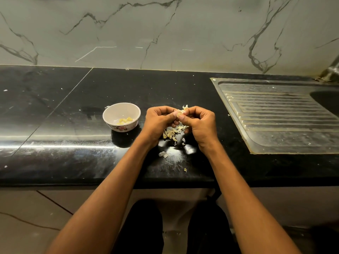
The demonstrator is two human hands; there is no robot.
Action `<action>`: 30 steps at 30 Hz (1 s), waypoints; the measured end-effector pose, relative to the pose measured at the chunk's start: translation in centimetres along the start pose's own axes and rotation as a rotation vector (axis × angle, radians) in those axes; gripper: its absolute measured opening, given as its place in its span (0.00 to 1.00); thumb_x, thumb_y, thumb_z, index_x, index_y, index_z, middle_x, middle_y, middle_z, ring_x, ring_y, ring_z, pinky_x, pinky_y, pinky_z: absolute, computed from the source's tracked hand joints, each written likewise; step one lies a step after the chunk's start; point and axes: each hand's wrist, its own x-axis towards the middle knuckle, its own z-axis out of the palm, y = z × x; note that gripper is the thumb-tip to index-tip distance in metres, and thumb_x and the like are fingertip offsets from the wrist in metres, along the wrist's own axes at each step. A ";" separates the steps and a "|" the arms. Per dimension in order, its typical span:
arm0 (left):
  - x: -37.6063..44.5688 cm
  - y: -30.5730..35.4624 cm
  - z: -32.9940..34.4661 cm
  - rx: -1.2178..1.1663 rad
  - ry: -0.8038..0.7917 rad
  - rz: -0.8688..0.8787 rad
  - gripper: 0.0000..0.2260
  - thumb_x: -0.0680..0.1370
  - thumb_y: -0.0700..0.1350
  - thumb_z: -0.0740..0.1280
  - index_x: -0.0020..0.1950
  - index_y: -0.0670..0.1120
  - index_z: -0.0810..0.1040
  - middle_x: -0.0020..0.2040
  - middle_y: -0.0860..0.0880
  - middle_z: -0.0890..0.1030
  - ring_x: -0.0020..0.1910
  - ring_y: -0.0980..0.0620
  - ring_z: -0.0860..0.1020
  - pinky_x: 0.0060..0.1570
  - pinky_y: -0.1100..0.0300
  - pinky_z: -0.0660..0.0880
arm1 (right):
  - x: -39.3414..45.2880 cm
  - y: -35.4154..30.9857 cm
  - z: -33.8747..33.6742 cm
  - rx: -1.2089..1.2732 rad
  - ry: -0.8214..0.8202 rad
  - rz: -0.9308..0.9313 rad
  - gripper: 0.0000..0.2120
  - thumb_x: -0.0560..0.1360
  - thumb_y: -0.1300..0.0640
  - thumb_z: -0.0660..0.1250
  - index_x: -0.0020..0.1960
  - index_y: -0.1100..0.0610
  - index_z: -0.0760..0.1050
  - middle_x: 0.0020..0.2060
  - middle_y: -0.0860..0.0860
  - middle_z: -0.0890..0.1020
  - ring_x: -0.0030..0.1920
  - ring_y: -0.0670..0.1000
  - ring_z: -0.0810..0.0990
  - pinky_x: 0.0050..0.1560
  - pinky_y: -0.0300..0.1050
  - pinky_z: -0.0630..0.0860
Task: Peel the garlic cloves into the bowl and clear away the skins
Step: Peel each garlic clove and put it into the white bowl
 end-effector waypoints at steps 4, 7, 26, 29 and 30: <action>0.0 0.1 -0.1 0.003 -0.013 -0.009 0.04 0.79 0.34 0.69 0.46 0.37 0.83 0.34 0.46 0.83 0.32 0.54 0.78 0.35 0.63 0.77 | 0.0 0.0 0.1 0.014 -0.061 0.013 0.06 0.76 0.65 0.75 0.43 0.62 0.78 0.39 0.63 0.81 0.38 0.59 0.81 0.26 0.41 0.75; -0.1 0.1 0.0 0.007 -0.009 -0.010 0.04 0.79 0.34 0.70 0.46 0.37 0.83 0.34 0.46 0.82 0.31 0.54 0.78 0.36 0.63 0.78 | 0.0 0.0 0.2 0.005 -0.087 0.000 0.06 0.78 0.66 0.72 0.44 0.64 0.77 0.37 0.62 0.81 0.34 0.54 0.81 0.25 0.41 0.75; -0.2 0.2 0.5 -0.004 0.129 -0.001 0.02 0.78 0.37 0.73 0.45 0.40 0.84 0.35 0.44 0.85 0.33 0.53 0.81 0.38 0.63 0.81 | 0.3 0.5 0.3 -0.328 0.010 -0.205 0.07 0.77 0.58 0.75 0.43 0.57 0.79 0.35 0.46 0.79 0.37 0.42 0.76 0.44 0.44 0.79; -0.2 0.2 0.4 -0.023 0.138 -0.010 0.02 0.77 0.38 0.74 0.45 0.40 0.85 0.37 0.44 0.85 0.33 0.53 0.81 0.38 0.62 0.81 | 0.2 0.3 0.3 -0.334 -0.008 -0.211 0.07 0.77 0.60 0.75 0.43 0.57 0.79 0.36 0.45 0.79 0.37 0.41 0.76 0.44 0.42 0.79; -0.1 0.2 0.4 -0.028 0.140 -0.015 0.02 0.77 0.38 0.74 0.45 0.40 0.85 0.37 0.44 0.85 0.33 0.53 0.81 0.39 0.62 0.81 | 0.2 0.3 0.3 -0.332 -0.010 -0.213 0.06 0.77 0.60 0.75 0.43 0.56 0.79 0.36 0.45 0.79 0.37 0.40 0.76 0.43 0.41 0.79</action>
